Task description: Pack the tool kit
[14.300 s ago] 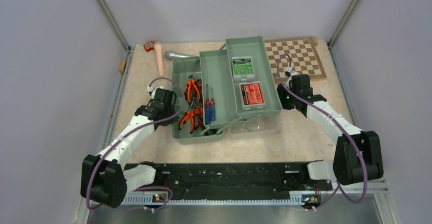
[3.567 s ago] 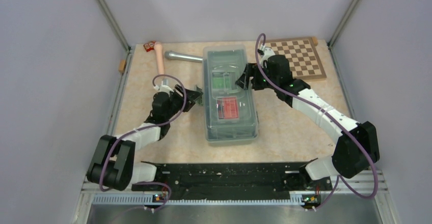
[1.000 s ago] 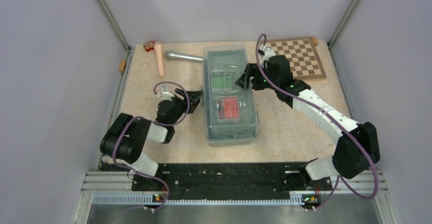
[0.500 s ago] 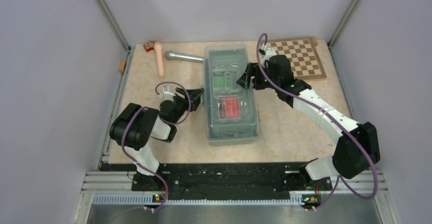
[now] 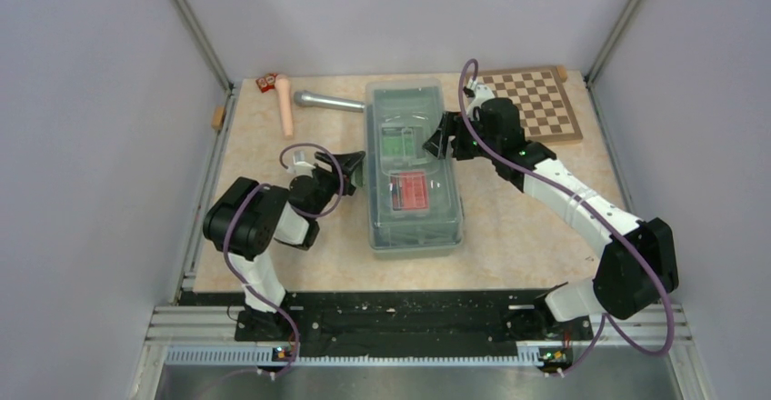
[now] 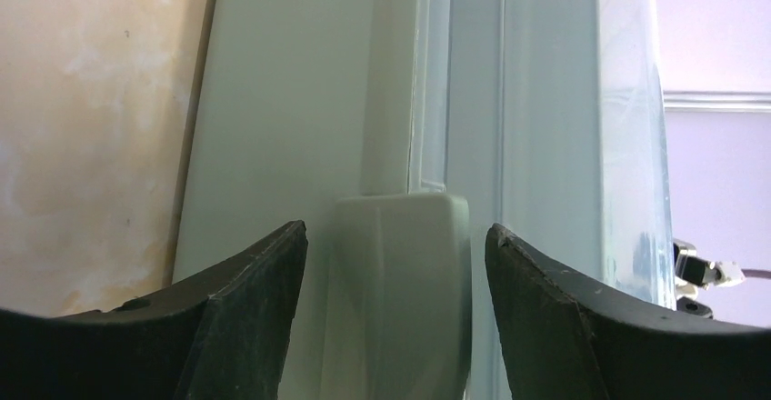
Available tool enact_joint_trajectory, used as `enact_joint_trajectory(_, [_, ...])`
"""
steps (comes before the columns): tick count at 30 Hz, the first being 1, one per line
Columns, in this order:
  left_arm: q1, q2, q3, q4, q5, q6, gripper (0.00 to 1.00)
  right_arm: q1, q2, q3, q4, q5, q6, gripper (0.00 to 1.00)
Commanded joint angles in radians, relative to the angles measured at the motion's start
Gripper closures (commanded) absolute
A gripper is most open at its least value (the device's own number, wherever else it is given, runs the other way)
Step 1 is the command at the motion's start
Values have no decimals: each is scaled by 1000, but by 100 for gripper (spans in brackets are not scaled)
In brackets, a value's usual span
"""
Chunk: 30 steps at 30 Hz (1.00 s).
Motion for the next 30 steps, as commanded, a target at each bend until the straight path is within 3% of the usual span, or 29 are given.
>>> enact_joint_trajectory(1, [-139,39,57,14,290,51,25,24,47,-25,-15,-97,-32,31])
enact_joint_trajectory(8, [-148,20,53,49,277,10,39,23,43,-34,-6,-103,-31,32])
enact_joint_trajectory(15, [-147,-111,27,-68,241,59,55,23,39,-38,-9,-98,-36,32])
enact_joint_trajectory(20, [-148,-240,44,-277,219,141,53,23,35,-40,-9,-96,-38,32])
enact_joint_trajectory(24, [-148,-333,70,-455,197,209,41,23,32,-40,-8,-97,-39,32])
enact_joint_trajectory(30, [-149,-371,94,-519,212,226,29,23,33,-39,-8,-99,-40,32])
